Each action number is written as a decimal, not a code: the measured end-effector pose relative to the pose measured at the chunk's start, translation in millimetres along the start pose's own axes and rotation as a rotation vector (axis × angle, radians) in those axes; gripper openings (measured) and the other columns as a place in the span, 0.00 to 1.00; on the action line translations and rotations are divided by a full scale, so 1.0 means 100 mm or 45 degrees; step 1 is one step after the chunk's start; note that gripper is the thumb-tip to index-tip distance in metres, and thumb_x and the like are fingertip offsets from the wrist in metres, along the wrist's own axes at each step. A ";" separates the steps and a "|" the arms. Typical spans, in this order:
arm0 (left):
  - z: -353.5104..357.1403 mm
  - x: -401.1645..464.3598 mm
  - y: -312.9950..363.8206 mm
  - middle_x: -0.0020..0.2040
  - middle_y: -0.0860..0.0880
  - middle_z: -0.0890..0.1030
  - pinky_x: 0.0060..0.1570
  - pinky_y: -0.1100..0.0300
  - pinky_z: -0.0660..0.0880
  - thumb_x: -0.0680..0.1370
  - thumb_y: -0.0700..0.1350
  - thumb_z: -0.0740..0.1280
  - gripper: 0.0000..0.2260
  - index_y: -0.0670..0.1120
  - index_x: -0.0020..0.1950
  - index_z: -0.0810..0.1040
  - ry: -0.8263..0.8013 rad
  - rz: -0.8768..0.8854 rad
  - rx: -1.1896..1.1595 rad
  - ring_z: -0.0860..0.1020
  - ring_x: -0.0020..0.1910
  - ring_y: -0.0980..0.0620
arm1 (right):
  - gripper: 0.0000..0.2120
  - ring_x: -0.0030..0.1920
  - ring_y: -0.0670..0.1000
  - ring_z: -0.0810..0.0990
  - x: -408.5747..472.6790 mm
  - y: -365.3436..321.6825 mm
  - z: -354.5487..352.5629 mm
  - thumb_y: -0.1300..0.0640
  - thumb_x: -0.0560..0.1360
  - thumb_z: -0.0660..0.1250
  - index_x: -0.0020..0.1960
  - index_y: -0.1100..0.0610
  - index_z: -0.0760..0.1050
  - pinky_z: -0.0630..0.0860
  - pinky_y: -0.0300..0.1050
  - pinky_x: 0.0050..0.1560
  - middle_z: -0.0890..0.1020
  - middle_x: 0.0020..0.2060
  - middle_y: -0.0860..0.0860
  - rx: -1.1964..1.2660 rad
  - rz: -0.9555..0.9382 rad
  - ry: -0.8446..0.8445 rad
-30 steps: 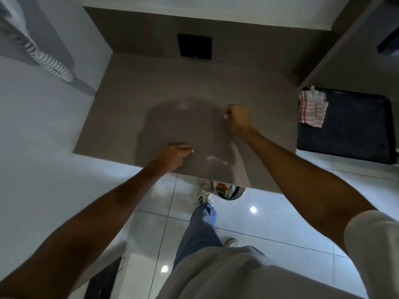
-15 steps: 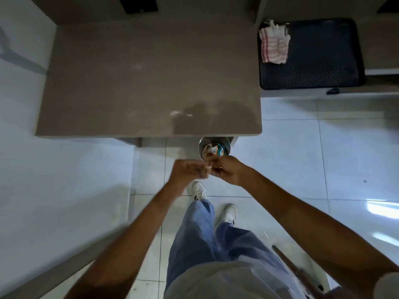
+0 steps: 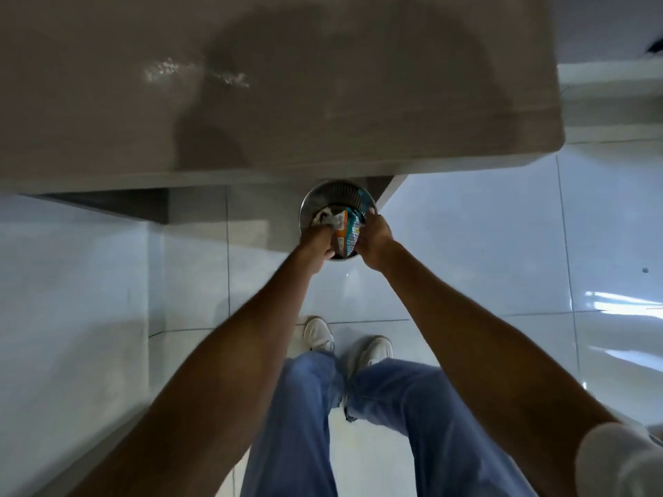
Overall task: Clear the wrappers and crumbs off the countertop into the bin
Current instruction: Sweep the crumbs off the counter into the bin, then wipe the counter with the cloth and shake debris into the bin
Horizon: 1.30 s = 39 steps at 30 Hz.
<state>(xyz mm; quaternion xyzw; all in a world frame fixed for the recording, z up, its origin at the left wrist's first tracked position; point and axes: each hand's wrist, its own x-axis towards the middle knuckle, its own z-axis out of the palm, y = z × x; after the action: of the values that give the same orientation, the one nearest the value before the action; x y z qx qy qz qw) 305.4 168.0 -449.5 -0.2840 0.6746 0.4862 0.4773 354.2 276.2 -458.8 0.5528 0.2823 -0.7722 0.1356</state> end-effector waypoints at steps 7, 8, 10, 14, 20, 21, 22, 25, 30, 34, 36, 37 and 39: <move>-0.48 -2.05 -0.37 0.65 0.45 0.83 0.68 0.52 0.77 0.82 0.42 0.65 0.13 0.44 0.66 0.81 0.224 1.079 1.020 0.80 0.66 0.45 | 0.15 0.56 0.56 0.84 -1.97 0.35 0.00 0.60 0.79 0.64 0.64 0.55 0.79 0.82 0.50 0.56 0.85 0.59 0.54 -1.672 -1.288 0.130; -0.55 -2.34 -0.38 0.65 0.45 0.83 0.68 0.52 0.77 0.82 0.42 0.66 0.13 0.44 0.65 0.82 0.270 1.208 1.098 0.79 0.66 0.46 | 0.14 0.54 0.56 0.84 -2.24 0.34 0.01 0.62 0.77 0.64 0.61 0.57 0.81 0.83 0.51 0.54 0.86 0.56 0.54 -1.769 -1.512 0.090; -0.68 -2.89 -0.27 0.64 0.46 0.82 0.69 0.55 0.73 0.80 0.43 0.65 0.13 0.44 0.62 0.82 0.384 1.405 1.142 0.77 0.66 0.47 | 0.15 0.52 0.56 0.84 -2.81 0.23 0.12 0.61 0.77 0.60 0.58 0.58 0.82 0.80 0.49 0.54 0.86 0.52 0.54 -1.836 -1.842 0.044; -0.78 -3.29 0.42 0.70 0.43 0.78 0.77 0.63 0.57 0.77 0.42 0.66 0.17 0.46 0.66 0.77 0.552 1.708 1.141 0.73 0.72 0.44 | 0.15 0.60 0.58 0.79 -3.29 -0.33 0.38 0.58 0.78 0.57 0.61 0.56 0.77 0.73 0.51 0.63 0.81 0.59 0.54 -1.719 -2.228 0.204; -0.45 -3.20 2.04 0.79 0.37 0.67 0.80 0.40 0.60 0.81 0.50 0.61 0.25 0.42 0.77 0.70 0.670 1.728 1.400 0.59 0.82 0.35 | 0.23 0.79 0.59 0.62 -3.27 -1.79 0.81 0.57 0.78 0.61 0.73 0.56 0.70 0.62 0.57 0.76 0.68 0.77 0.56 -1.789 -1.986 0.703; -0.34 -3.14 2.27 0.81 0.37 0.64 0.80 0.39 0.59 0.82 0.52 0.59 0.27 0.42 0.79 0.68 0.675 1.697 1.440 0.57 0.82 0.34 | 0.24 0.81 0.58 0.60 -3.20 -2.04 0.87 0.56 0.78 0.59 0.75 0.56 0.68 0.59 0.58 0.79 0.65 0.79 0.56 -1.768 -1.918 0.781; -0.23 -3.07 2.48 0.83 0.37 0.61 0.81 0.38 0.57 0.83 0.54 0.58 0.28 0.42 0.81 0.65 0.681 1.665 1.480 0.55 0.83 0.33 | 0.26 0.81 0.59 0.58 -3.12 -2.28 0.92 0.55 0.79 0.57 0.76 0.56 0.67 0.56 0.59 0.80 0.62 0.80 0.57 -1.754 -1.850 0.850; 0.05 -2.82 2.94 0.85 0.37 0.55 0.82 0.37 0.51 0.84 0.57 0.56 0.31 0.44 0.84 0.60 0.708 1.561 1.552 0.51 0.84 0.32 | 0.28 0.83 0.61 0.53 -2.80 -2.93 0.97 0.53 0.82 0.55 0.81 0.56 0.60 0.51 0.61 0.81 0.56 0.82 0.58 -1.680 -1.624 0.941; 0.37 -2.45 3.30 0.85 0.38 0.54 0.82 0.37 0.51 0.84 0.59 0.54 0.31 0.46 0.84 0.58 0.783 1.448 1.624 0.51 0.84 0.33 | 0.28 0.83 0.62 0.46 -2.21 -3.84 0.84 0.51 0.83 0.53 0.82 0.54 0.57 0.49 0.63 0.81 0.51 0.83 0.59 -1.679 -1.357 0.918; 0.42 -2.27 3.37 0.85 0.40 0.53 0.82 0.39 0.50 0.84 0.59 0.51 0.30 0.48 0.84 0.57 0.821 1.397 1.718 0.50 0.84 0.35 | 0.33 0.83 0.64 0.47 -1.84 -4.19 0.69 0.48 0.81 0.57 0.83 0.52 0.51 0.53 0.68 0.78 0.49 0.83 0.60 -1.957 -1.168 0.757; 0.41 -2.27 3.36 0.85 0.40 0.53 0.83 0.40 0.50 0.85 0.59 0.51 0.29 0.48 0.84 0.57 0.819 1.374 1.728 0.49 0.84 0.35 | 0.36 0.81 0.67 0.51 -1.75 -4.22 0.70 0.52 0.79 0.61 0.83 0.54 0.51 0.56 0.70 0.75 0.51 0.82 0.63 -2.038 -1.121 0.738; 0.40 -2.28 3.34 0.85 0.39 0.54 0.83 0.40 0.50 0.85 0.58 0.52 0.29 0.48 0.84 0.58 0.816 1.378 1.725 0.49 0.84 0.35 | 0.36 0.80 0.68 0.55 -1.74 -4.22 0.71 0.54 0.78 0.62 0.83 0.56 0.52 0.58 0.70 0.74 0.54 0.81 0.64 -2.044 -1.127 0.757; 0.34 -2.36 3.30 0.85 0.39 0.55 0.83 0.40 0.51 0.85 0.57 0.54 0.28 0.47 0.84 0.60 0.818 1.388 1.707 0.50 0.84 0.34 | 0.36 0.75 0.70 0.62 -1.83 -4.21 0.75 0.57 0.76 0.64 0.81 0.58 0.56 0.63 0.65 0.72 0.59 0.78 0.66 -1.988 -1.158 0.806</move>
<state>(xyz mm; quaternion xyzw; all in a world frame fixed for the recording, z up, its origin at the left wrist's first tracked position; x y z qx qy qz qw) 128.9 301.2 -107.6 0.2876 0.9558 0.0490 0.0367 140.9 551.9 -151.3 0.3268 0.9288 -0.1596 0.0703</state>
